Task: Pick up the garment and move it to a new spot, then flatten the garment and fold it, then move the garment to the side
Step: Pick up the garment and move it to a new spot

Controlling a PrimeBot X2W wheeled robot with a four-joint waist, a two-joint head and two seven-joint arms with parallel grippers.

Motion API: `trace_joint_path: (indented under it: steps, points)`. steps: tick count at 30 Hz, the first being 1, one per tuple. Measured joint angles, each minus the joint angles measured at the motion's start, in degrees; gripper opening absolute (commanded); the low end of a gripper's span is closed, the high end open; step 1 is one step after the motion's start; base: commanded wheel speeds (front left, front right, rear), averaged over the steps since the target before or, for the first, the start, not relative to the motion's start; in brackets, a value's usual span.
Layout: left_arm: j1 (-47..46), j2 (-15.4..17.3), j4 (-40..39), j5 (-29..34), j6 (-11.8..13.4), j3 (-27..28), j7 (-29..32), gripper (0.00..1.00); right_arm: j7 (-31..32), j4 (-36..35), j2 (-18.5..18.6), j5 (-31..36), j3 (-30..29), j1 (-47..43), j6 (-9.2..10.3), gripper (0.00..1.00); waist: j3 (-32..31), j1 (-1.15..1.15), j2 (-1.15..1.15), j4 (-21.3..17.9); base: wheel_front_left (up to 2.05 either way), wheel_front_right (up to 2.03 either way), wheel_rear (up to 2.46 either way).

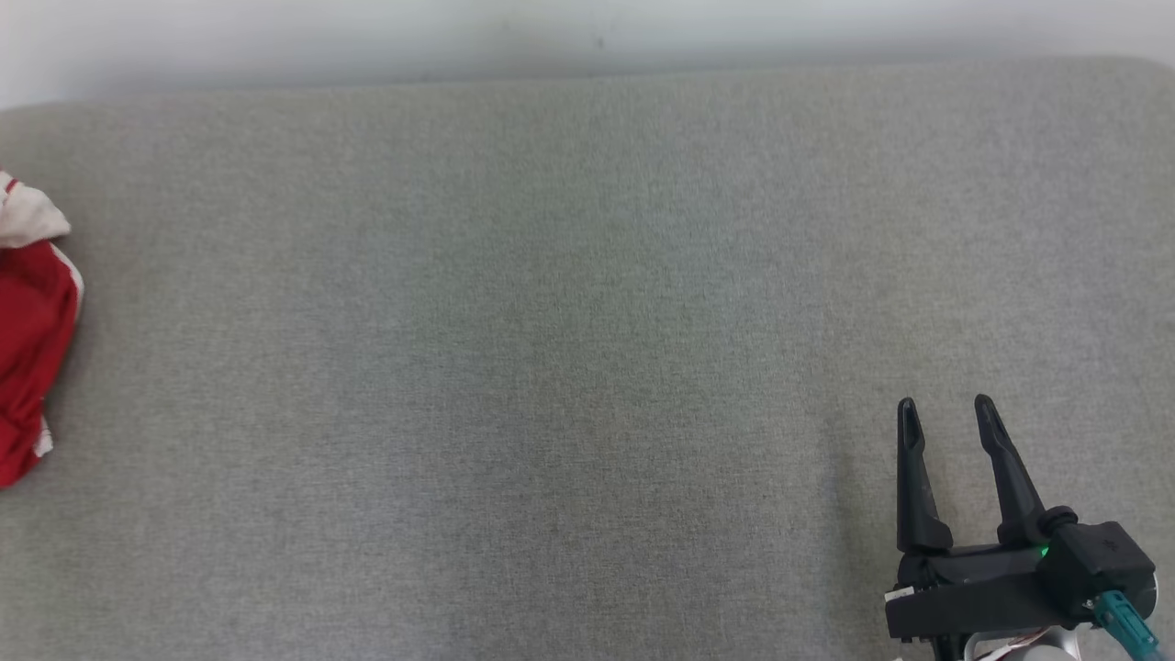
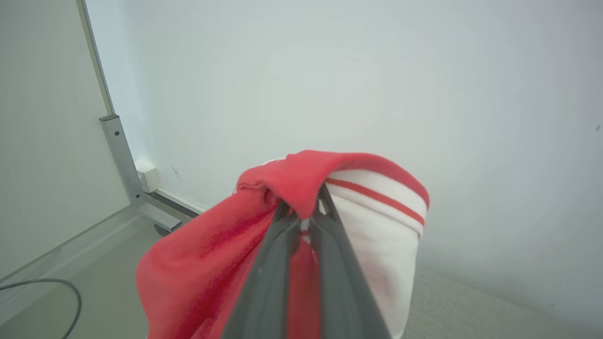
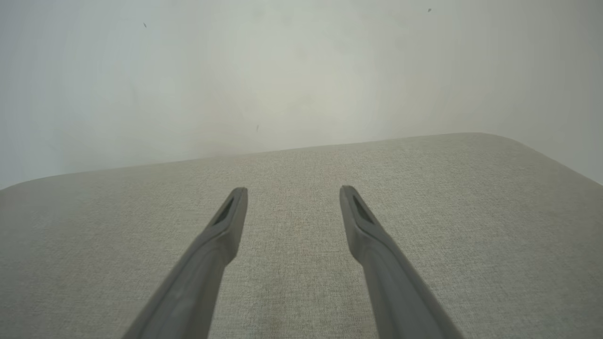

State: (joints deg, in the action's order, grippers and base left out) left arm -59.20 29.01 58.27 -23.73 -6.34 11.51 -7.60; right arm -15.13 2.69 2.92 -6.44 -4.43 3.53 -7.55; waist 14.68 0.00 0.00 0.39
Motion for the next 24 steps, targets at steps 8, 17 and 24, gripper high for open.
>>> trace_joint_path:
  steps: [8,17,24]
  points:
    - [-5.66,-3.45,-10.94,-0.20,-0.80,-5.91,0.51,0.00,0.01,1.03,-0.02,-1.77,0.73,-1.22,0.00,1.00,-4.53,0.00,0.00,0.57,0.00,0.00,0.00]
    - [-6.19,-9.82,-27.55,-2.53,-1.05,-12.62,5.11,0.00,0.00,2.22,-0.01,-4.04,1.23,-2.21,0.00,1.00,-6.71,-0.01,0.00,-3.62,0.00,0.00,0.00]
    - [-1.85,-15.95,-38.00,-3.59,0.27,-16.84,9.05,0.00,0.00,2.71,-0.01,-4.95,1.88,-2.83,0.00,1.00,-8.02,-0.01,0.00,-8.43,0.00,0.00,0.00]
